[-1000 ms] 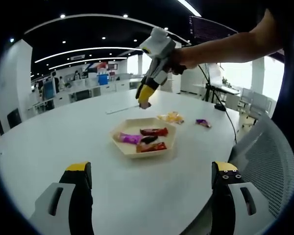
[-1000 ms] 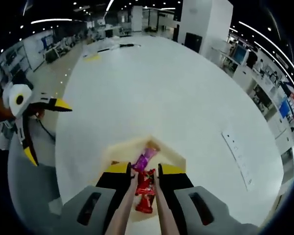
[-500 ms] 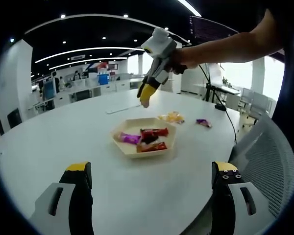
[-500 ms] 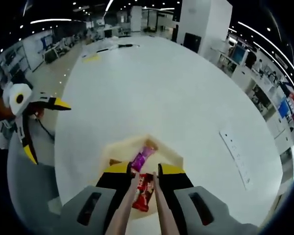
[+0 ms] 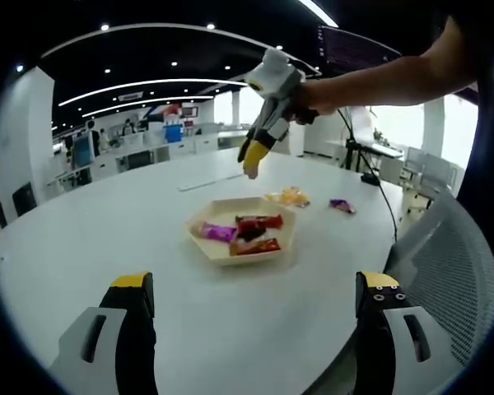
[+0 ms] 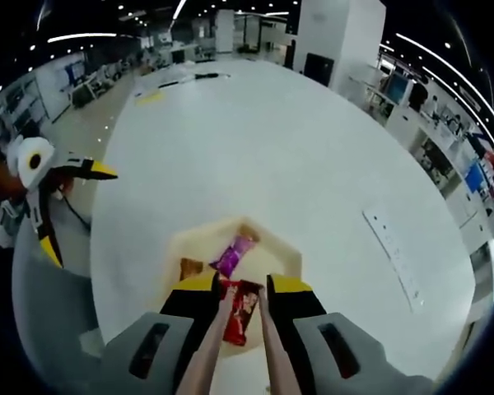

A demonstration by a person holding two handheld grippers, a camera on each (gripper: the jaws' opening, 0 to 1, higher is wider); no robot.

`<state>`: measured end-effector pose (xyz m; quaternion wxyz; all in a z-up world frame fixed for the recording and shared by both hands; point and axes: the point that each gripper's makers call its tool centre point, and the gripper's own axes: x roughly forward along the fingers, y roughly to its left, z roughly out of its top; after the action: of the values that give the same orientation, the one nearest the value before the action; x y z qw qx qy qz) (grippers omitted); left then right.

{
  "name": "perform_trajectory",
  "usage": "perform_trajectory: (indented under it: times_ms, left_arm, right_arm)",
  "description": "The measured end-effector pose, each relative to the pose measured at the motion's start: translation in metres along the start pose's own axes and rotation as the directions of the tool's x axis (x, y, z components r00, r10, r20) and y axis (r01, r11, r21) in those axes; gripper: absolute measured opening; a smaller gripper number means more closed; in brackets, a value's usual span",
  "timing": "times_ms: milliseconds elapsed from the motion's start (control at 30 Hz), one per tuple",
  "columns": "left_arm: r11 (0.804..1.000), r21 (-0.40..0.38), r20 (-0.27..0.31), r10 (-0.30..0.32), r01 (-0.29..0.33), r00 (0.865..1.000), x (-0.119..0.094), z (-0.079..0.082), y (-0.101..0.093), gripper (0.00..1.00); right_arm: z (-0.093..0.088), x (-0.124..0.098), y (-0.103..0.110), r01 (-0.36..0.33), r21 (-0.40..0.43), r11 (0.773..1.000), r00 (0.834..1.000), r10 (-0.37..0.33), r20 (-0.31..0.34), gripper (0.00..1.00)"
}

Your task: Place the target food into the container with the food tongs after gripping and lifting it, then release it inside without dropping or visibly crushing the food.

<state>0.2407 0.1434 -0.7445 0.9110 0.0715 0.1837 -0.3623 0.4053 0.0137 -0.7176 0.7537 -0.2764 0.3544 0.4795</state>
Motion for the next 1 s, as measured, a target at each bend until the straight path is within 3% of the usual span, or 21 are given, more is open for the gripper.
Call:
perform_trajectory:
  times_ms: [1000]
  left_arm:
    - [1.0, 0.006, -0.014, -0.015, 0.015, 1.0, 0.002, -0.003, -0.003, 0.99]
  right_arm:
    - [-0.071, -0.046, -0.014, 0.04, 0.076, 0.996, 0.999, -0.038, -0.025, 0.24]
